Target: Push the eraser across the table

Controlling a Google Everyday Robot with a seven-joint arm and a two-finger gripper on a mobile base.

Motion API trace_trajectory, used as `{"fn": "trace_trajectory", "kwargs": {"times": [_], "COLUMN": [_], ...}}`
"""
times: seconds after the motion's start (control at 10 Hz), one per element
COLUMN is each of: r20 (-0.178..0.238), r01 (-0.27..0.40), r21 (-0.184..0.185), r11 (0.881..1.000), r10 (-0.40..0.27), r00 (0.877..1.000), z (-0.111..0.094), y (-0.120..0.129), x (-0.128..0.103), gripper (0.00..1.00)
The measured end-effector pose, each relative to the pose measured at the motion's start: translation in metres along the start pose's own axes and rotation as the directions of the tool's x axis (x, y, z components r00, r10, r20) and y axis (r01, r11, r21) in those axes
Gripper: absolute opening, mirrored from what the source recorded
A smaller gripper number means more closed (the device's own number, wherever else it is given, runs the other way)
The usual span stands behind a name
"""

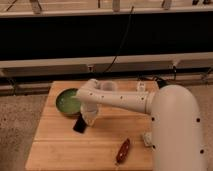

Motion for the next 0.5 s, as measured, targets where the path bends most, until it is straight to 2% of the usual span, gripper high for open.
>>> {"fn": "trace_trajectory", "kwargs": {"times": [0.2, 0.3, 0.5], "r20": [0.003, 0.007, -0.004], "r01": [0.040, 0.047, 0.058], "r21": [0.015, 0.005, -0.022], "r11": [0.999, 0.999, 0.998], "r10": [-0.040, -0.047, -0.058], "r00": [0.999, 0.999, 0.998], "z": [-0.004, -0.007, -0.003], "y": [-0.018, -0.020, -0.017], "x": [-0.005, -0.007, -0.013], "gripper": [0.03, 0.08, 0.02]}}
